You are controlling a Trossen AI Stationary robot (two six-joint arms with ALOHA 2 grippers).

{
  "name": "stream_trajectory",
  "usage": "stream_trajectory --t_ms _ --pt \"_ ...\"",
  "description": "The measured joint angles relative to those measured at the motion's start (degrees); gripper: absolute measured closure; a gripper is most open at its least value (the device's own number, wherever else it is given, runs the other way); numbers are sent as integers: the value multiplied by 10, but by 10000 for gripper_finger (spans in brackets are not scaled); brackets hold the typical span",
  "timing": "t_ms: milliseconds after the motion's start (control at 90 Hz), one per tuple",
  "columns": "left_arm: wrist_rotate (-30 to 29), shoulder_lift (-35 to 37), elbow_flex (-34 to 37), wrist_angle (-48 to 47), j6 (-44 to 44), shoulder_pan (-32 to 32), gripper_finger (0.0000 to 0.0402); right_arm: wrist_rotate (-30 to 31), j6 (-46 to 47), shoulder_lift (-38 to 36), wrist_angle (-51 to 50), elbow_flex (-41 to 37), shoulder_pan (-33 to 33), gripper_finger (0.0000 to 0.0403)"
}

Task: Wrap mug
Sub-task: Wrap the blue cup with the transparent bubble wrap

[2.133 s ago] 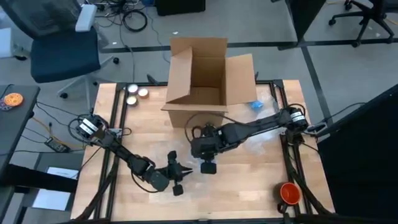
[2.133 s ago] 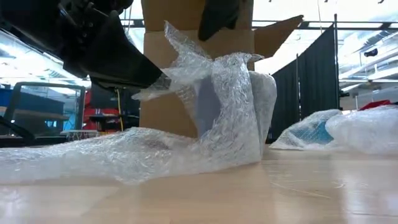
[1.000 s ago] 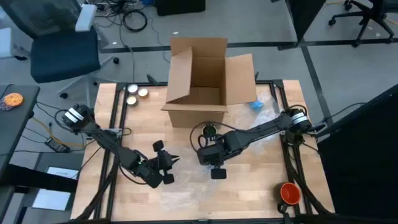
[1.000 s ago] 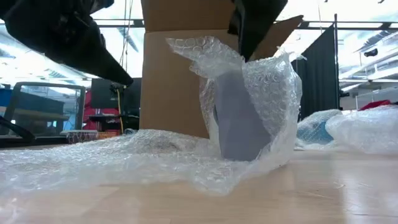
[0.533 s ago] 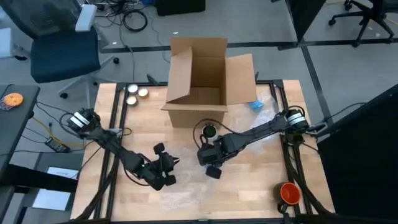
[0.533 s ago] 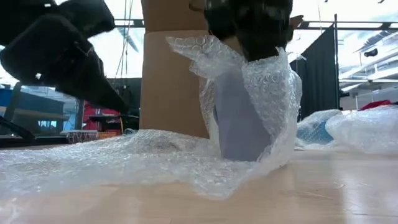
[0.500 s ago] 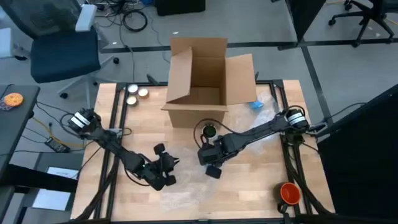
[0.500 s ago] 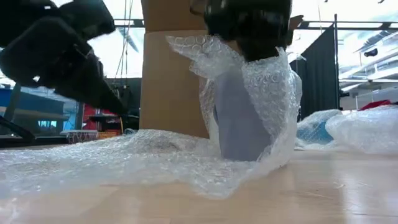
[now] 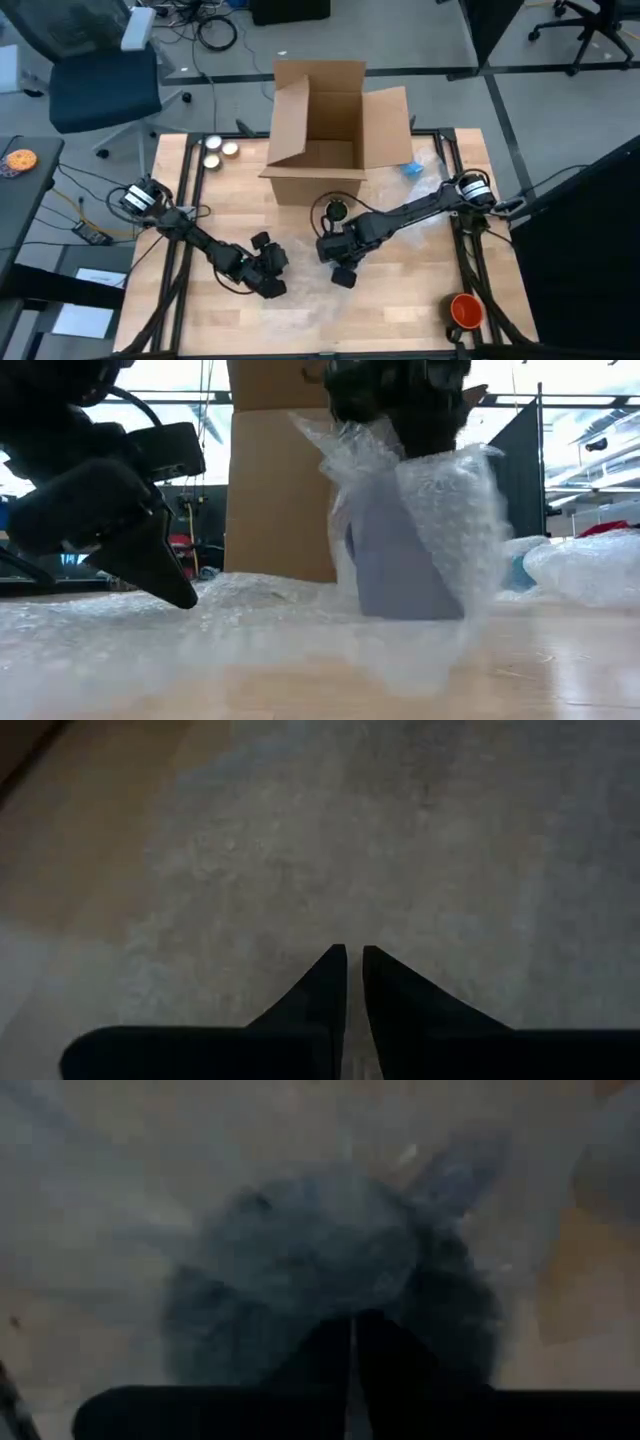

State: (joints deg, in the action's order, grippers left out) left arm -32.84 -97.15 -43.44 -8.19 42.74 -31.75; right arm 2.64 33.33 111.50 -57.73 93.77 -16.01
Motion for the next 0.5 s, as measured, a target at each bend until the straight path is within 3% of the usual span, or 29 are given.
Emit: stream_trajectory --t_ms 244,400,500 --pt "2 0 0 -1 0 0 379 6 28 0 -51 95 -38 346" --pt "2 0 0 -2 0 -1 379 10 35 0 4 99 -80 292" --pt "4 0 0 -2 0 -1 379 56 39 -1 16 86 -99 259"
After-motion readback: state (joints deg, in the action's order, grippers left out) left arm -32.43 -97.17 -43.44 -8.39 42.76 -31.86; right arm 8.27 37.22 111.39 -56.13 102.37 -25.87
